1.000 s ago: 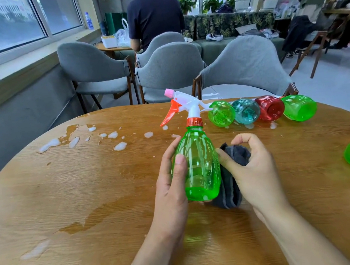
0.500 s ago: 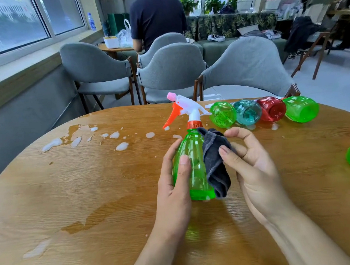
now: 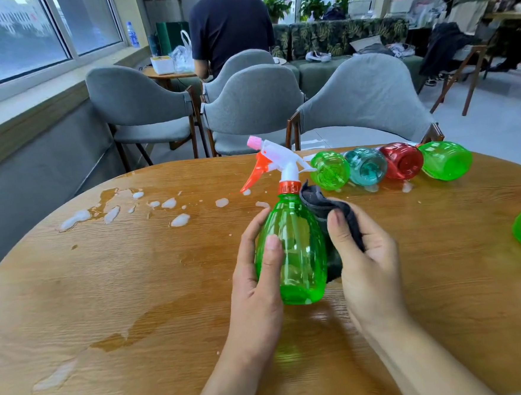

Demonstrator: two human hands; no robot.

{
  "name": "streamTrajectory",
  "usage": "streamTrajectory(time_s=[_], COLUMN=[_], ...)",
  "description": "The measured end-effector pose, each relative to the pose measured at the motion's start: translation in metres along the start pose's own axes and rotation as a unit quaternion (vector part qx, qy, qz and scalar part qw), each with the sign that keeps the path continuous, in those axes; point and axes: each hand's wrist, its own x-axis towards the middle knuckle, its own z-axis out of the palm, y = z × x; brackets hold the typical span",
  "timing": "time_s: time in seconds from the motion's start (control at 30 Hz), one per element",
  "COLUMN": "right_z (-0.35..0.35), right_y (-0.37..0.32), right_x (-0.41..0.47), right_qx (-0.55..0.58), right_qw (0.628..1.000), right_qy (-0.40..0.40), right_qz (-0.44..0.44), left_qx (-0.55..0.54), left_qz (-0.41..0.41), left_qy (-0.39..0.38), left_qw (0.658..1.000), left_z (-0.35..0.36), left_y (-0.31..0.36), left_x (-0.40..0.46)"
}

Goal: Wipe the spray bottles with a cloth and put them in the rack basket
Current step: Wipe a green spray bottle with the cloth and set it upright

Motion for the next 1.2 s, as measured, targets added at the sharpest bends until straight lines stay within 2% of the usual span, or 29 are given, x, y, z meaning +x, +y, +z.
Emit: streamTrajectory(time_s=[0.13,0.33,0.53,0.63,0.73,0.87,1.03,1.13,1.2], right_z=[0.001,0.009,0.011,0.012,0.016,0.021,0.021,0.023,0.025], right_y=[0.0,0.008,0.015,0.014,0.006,0.003,-0.001,-0.004,-0.013], right_x=[0.0,-0.016,-0.047,-0.058,-0.055,-0.037,-0.019,-0.009,-0.001], right_qx=[-0.091,-0.174,-0.2,-0.177,-0.108,-0.093,-0.195,-0.167,-0.113], right_qw=[0.99,0.964,0.948,0.957,0.981,0.991,0.97,0.981,0.992], right_qy=[-0.086,-0.162,-0.216,-0.205,-0.139,-0.052,-0.076,-0.069,-0.065], right_qz=[-0.06,-0.121,-0.12,-0.105,-0.083,-0.084,-0.12,-0.073,-0.003], left_qx=[0.02,0.01,-0.119,-0.121,-0.106,-0.02,0.041,0.056,0.055], left_qz=[0.018,0.013,-0.05,-0.042,-0.025,0.036,0.085,0.092,0.09], left_qy=[-0.025,0.044,0.082,0.069,0.083,0.06,0.013,0.005,-0.003], left_qw=[0.999,0.999,0.988,0.989,0.991,0.997,0.995,0.994,0.994], left_z=[0.003,-0.002,-0.015,-0.017,-0.014,-0.003,0.002,0.004,0.004], left_y=[0.001,-0.005,0.006,0.009,0.01,0.007,0.0,0.0,0.0], left_x=[0.0,0.006,0.017,0.018,0.015,0.01,0.002,0.002,0.001])
